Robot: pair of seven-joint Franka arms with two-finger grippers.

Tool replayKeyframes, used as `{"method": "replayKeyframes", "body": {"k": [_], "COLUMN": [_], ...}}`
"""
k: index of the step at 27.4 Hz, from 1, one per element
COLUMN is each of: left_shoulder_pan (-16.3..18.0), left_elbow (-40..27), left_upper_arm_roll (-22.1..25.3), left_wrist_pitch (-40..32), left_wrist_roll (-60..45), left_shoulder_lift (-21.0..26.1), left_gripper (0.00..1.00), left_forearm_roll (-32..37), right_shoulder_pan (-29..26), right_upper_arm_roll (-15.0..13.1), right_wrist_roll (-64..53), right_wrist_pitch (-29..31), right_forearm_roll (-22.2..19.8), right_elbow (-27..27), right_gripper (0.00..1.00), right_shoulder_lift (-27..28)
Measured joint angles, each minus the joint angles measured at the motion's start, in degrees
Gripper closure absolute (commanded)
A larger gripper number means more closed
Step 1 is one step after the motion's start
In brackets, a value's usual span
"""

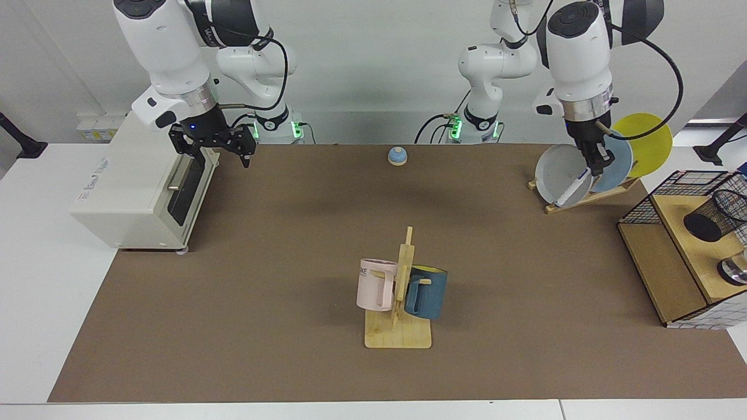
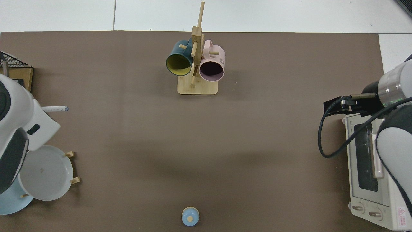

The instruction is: Put markers into pen holder

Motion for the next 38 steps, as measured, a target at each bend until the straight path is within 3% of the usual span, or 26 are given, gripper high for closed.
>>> {"method": "replayKeyframes", "body": {"k": [6,16,29,38], "left_shoulder_pan": [0.03,0.82,9.68,13.34], "left_elbow": [0.08,0.07,0.65,3.66], "left_upper_arm_roll": [3.69,13.29,14.15,14.19], "left_wrist_pitch": [4.38,17.73,31.73,33.55], "left_wrist_roll": [6.13,21.39,41.79,49.3], "left_shoulder_lift": [0.05,1.29,2.94,3.11], "left_gripper": [1.0,1.0,1.0,1.0], "left_forearm_roll": [5.46,6.51,6.51,6.49], "right_shoulder_pan": [0.0,0.0,0.0,0.0], "right_upper_arm_roll": [-0.01,0.03,0.03,0.03], "right_wrist_roll": [0.0,0.0,0.0,0.0], "right_wrist_pitch": [0.05,0.07,0.08,0.08], "right_forearm_roll": [0.12,0.28,0.37,0.43], "right_elbow": [-0.04,-0.04,-0.04,-0.05], "right_gripper": [0.0,0.0,0.0,0.0], "right_shoulder_lift": [0.0,0.0,0.0,0.0]}}
